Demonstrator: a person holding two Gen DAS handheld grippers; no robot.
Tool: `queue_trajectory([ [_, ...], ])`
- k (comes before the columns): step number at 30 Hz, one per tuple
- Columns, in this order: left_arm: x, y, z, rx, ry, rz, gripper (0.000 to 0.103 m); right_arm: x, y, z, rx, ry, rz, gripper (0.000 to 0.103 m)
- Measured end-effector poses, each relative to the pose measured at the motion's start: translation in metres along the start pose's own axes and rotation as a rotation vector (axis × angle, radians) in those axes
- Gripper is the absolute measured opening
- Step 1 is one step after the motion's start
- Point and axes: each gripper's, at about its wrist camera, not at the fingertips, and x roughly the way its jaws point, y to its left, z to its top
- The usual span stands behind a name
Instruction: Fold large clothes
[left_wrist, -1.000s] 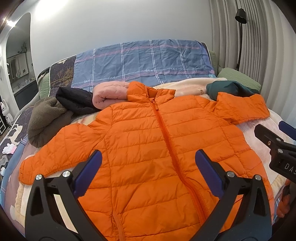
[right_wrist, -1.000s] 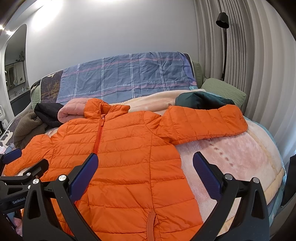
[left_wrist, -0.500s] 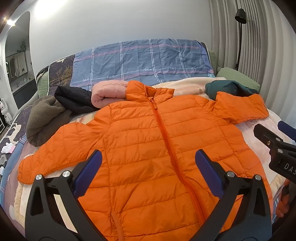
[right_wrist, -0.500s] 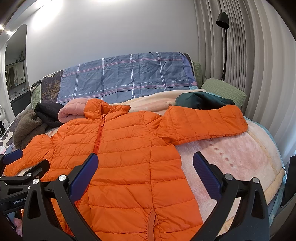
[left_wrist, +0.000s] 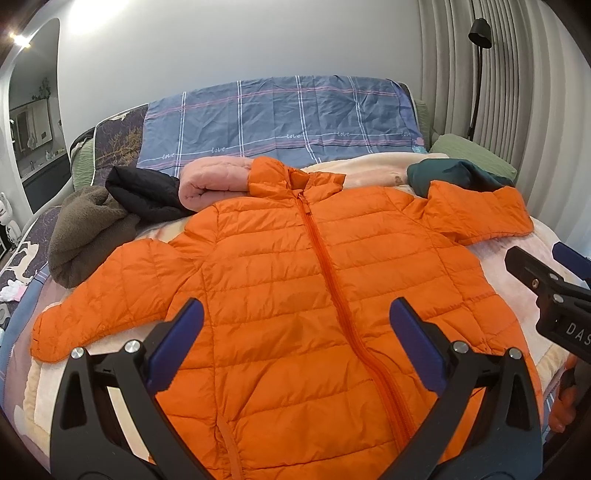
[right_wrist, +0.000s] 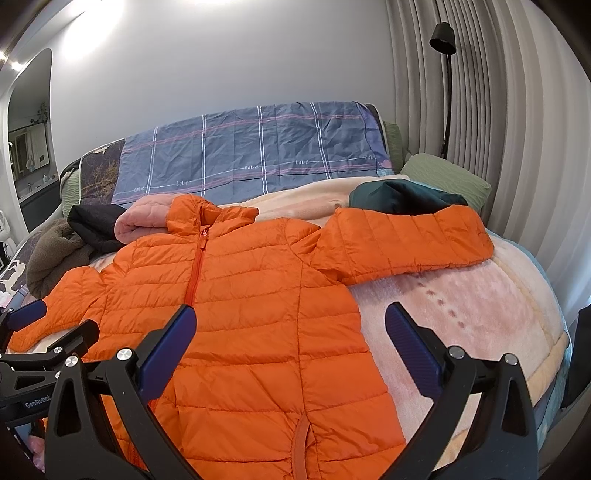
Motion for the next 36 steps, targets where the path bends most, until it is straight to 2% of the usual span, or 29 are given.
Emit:
queue_trajectory([
  [18,0.0067,0.0005,-0.001,0.001,0.028,0.002,0.101,0.0026,-0.003,-0.0047,0.011,0.009,-0.009,0.102],
  [36,0.0053,0.0001,-0.0015,0.003,0.022,0.001,0.101,0.0062,-0.0065,-0.0043,0.02,0.02,-0.009,0.102],
])
